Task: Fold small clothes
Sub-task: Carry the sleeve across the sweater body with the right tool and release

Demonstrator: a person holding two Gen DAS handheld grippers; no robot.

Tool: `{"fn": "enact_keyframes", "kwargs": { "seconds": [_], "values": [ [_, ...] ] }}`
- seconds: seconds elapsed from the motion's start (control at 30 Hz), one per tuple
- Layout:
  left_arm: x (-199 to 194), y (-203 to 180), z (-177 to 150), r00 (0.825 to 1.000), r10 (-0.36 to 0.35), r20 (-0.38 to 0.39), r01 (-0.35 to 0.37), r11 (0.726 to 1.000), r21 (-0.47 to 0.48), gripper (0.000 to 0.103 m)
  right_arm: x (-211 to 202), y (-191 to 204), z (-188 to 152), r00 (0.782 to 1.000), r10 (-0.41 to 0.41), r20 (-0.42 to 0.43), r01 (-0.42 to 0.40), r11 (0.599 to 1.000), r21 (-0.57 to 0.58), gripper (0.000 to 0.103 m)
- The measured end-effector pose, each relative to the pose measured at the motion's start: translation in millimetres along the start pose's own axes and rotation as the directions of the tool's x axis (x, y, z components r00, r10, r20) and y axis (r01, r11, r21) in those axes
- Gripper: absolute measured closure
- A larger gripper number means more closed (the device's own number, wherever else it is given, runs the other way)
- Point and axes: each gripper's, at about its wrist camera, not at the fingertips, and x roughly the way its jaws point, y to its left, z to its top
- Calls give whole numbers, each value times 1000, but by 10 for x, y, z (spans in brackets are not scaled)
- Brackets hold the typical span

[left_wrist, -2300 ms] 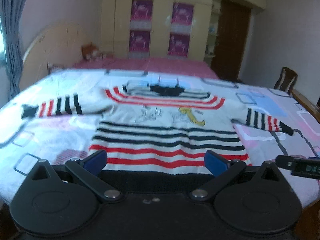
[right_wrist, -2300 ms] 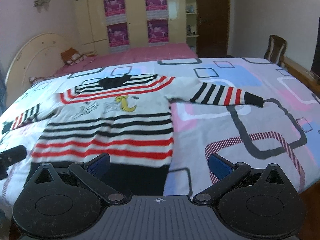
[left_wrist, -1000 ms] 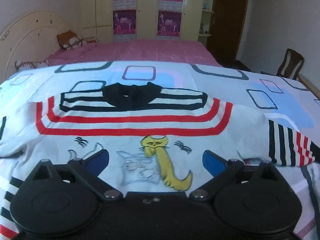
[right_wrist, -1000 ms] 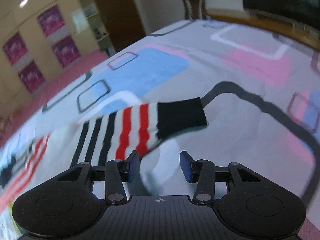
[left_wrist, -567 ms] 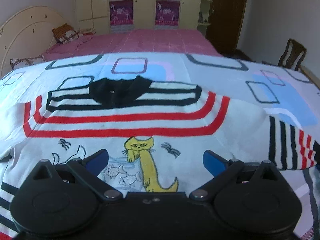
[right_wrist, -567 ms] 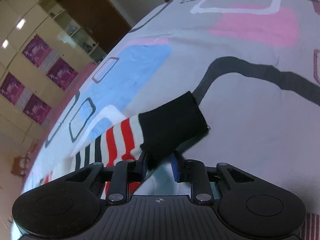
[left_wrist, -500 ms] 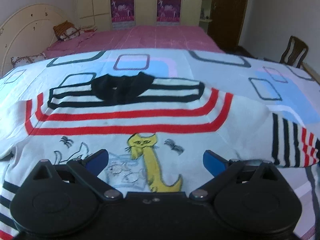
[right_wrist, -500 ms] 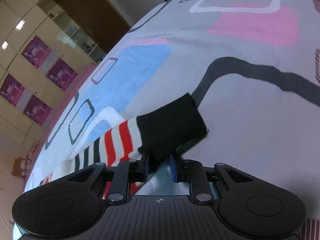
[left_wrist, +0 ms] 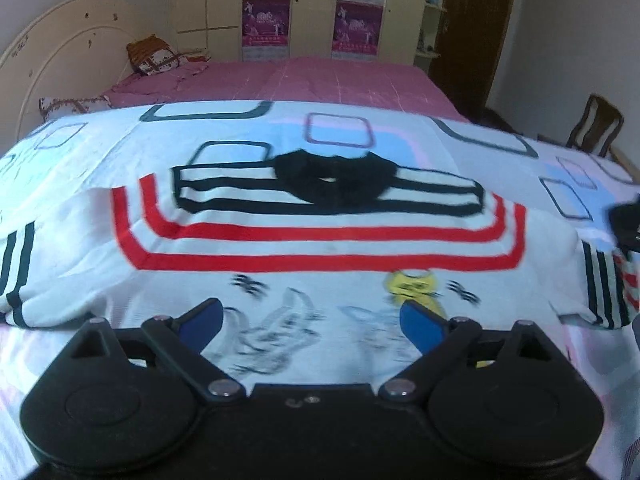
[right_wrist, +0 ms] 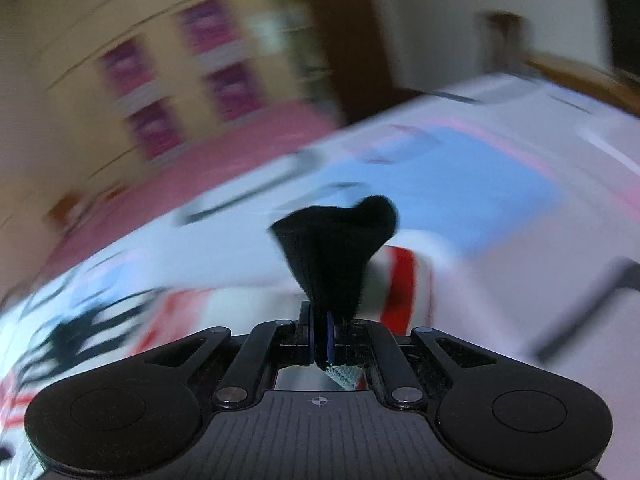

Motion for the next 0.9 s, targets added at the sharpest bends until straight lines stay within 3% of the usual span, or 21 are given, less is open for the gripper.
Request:
{"fn": "enact_keyframes", "kwargs": {
  "seconds": [0.13,0.3,0.43,0.5,0.53,0.57,0.6,0.7,0.73,0.77,0.83,0.9],
  "values": [
    [40,450,12,1000,-28,-6,28,999,-43,8,71,1098,-305,990,133,-53,-140,976,-168,98],
    [-21,958,44,998,-65,8,66,993,-103,9,284,2222,-879,969,196,-150,-235,921,-312,98],
    [-12,1244,59,995,-99,2,98,985,-140,10,666,2687,-1245,951,182,-251,-265,897,-355,98],
    [19,1304,67,992,-123,-2,122,981,-151,12,731,2842,-1400,963,119,-240,-212,887,-411,97],
    [44,1305,74,990,-138,-5,135,979,-152,13,701,2893,-1452,972,89,-218,-182,872,-454,79],
    [61,1313,70,988,-151,-7,149,977,-151,15,620,2929,-1502,978,75,-196,-164,856,-490,45],
    [97,1287,74,985,-172,-11,168,974,-152,19,539,2863,-1516,980,91,-179,-169,852,-496,37],
    [256,1120,88,971,-235,-33,227,960,-165,26,365,2668,-1494,980,97,-175,-169,868,-467,45],
    [319,1036,80,962,-271,-39,261,950,-172,27,311,2577,-1468,978,97,-183,-171,877,-449,60],
    [383,951,75,952,-303,-51,290,940,-178,33,263,2458,-1446,978,84,-191,-160,888,-431,66],
    [517,754,71,932,-353,-81,335,925,-179,42,153,2196,-1384,984,33,-175,-102,910,-403,66],
    [601,604,61,930,-354,-97,336,928,-163,43,70,1849,-1324,985,-34,-168,-29,934,-357,66]
  ]
}}
